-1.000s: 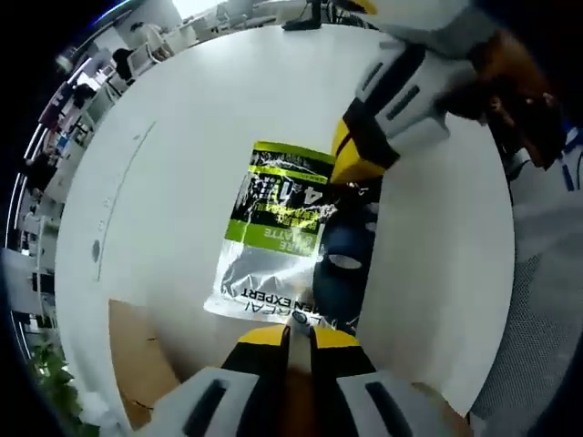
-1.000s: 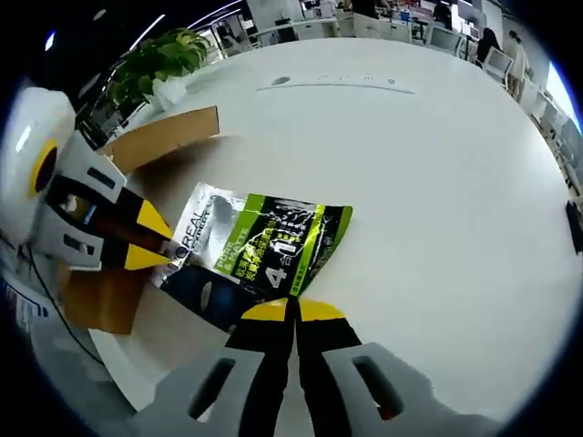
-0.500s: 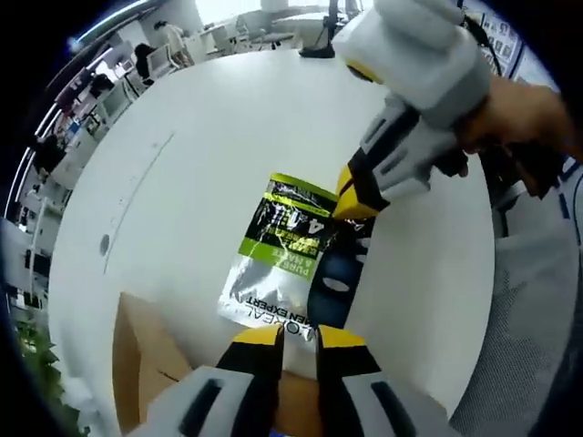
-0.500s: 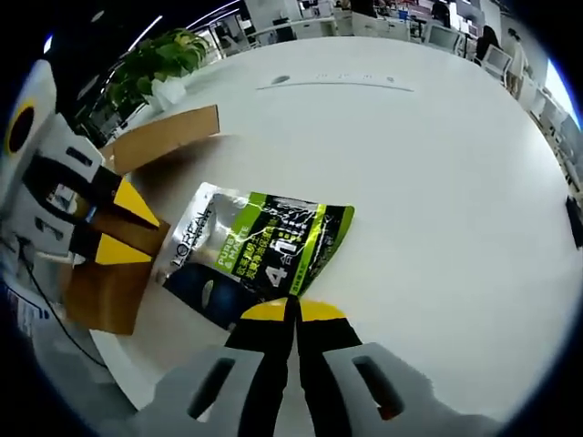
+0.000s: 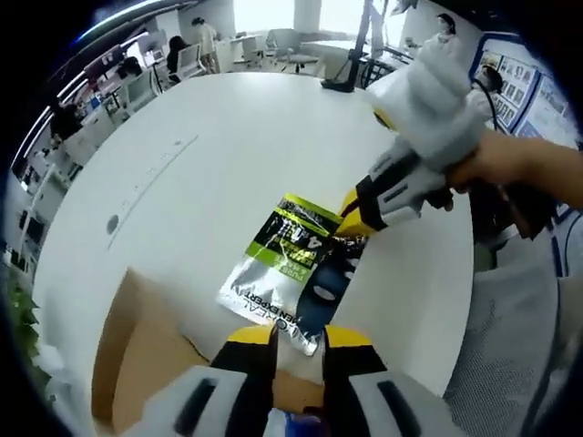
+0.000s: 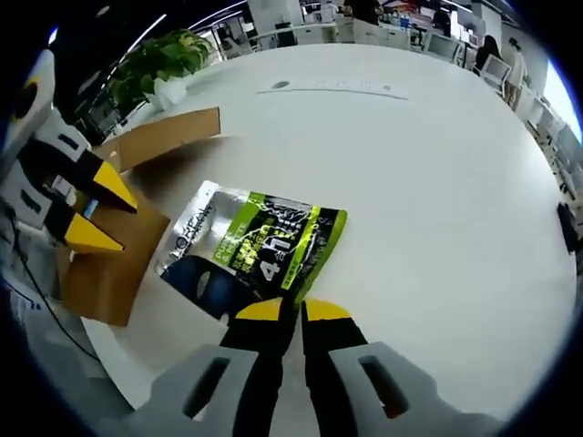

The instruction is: Operate the shoe box by opening the lid, removing the specified soft item, and placing it in the target area until the item is outside and the box remains undamaged.

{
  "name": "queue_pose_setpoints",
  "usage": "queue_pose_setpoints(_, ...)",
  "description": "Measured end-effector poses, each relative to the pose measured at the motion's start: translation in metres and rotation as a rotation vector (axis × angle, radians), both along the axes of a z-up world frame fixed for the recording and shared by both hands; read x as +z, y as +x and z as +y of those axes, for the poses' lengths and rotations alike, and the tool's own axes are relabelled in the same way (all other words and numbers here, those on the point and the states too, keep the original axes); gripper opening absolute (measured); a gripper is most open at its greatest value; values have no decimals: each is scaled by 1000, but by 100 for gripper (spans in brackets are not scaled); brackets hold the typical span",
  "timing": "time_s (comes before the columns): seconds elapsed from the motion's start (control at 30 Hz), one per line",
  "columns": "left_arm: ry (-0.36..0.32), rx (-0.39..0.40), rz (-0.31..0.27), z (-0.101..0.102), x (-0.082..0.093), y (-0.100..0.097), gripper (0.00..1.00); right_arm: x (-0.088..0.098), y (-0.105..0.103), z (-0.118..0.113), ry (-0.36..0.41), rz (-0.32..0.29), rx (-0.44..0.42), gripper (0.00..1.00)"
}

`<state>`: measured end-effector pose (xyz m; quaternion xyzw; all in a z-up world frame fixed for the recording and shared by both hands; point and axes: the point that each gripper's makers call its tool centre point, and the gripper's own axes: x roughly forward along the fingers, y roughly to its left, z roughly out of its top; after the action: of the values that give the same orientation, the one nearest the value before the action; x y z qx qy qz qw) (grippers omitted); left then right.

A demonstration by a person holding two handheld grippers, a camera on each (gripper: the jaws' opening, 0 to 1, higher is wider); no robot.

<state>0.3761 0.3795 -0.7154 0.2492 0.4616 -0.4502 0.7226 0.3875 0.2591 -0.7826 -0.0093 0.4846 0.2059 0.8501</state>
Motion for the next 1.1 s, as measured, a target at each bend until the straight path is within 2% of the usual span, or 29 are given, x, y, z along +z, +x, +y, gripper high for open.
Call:
queue_pose_setpoints(0.27,-37,53,-22,20,15,-3,21,14,-1,-9,-6,-36,-15,6)
queue_pose_setpoints(0.63,-88,133,-74,49,34,-8,25,40,-7,-5,7,-86,-8,13)
queue_pose_setpoints(0.9,-131,183,-110,70,46,-11,30,62,-14,8,28,-116,19,23)
queue_pose_setpoints(1.1,-157,234,-130,92,53,-18,35,85,-19,29,61,-150,61,28)
